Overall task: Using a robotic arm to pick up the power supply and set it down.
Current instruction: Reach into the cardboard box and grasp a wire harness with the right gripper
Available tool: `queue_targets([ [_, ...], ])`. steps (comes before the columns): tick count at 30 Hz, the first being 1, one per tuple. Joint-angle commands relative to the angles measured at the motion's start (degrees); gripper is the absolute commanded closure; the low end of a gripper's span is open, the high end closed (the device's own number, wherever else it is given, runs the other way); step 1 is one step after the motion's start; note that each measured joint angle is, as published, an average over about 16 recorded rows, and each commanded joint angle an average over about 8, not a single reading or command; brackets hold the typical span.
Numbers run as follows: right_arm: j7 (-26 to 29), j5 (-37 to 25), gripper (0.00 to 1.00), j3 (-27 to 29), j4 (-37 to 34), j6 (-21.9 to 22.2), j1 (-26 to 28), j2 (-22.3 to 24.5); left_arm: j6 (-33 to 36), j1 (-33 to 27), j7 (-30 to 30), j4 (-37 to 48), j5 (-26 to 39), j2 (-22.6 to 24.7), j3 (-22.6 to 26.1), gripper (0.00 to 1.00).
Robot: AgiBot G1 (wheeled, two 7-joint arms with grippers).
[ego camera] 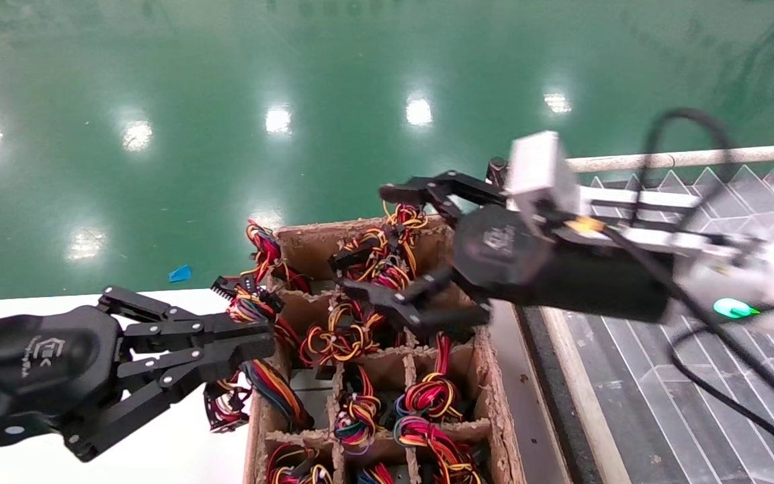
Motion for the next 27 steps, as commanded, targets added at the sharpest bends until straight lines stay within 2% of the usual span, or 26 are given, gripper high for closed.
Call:
queue_targets([
  [1, -1.2, -1.7, 0.00, -1.1, -3.4, 0.4, 1.8, -2.6, 0.0, 0.0, 0.0, 0.0, 0.0, 0.0, 0.0, 1.00],
  [11, -11.0, -5.7, 0.00, -4.0, -24.2, 1.0, 10.0, -14.8, 0.0, 0.0, 0.0, 0.0, 0.0, 0.0, 0.0, 1.00],
  [21, -18.0, -6.6, 0.02, -5.2, -40.4, 1.7, 15.2, -23.3, 0.0, 0.0, 0.0, 0.0, 0.0, 0.0, 0.0, 1.00],
  [22, -18.5, -6.7, 0.06, -5.4, -41.4, 2.1, 15.5, -23.9, 0.0, 0.0, 0.0, 0.0, 0.0, 0.0, 0.0, 1.00],
  [24, -19.1, -6.6, 0.22, -6.0, -42.8, 3.2, 15.7, -24.7, 0.0, 0.0, 0.0, 0.0, 0.0, 0.0, 0.0, 1.00],
  [27, -19.4, -6.0, 0.60, -7.1, -43.3, 5.6, 15.5, -25.2, 0.0, 0.0, 0.0, 0.0, 0.0, 0.0, 0.0, 1.00],
])
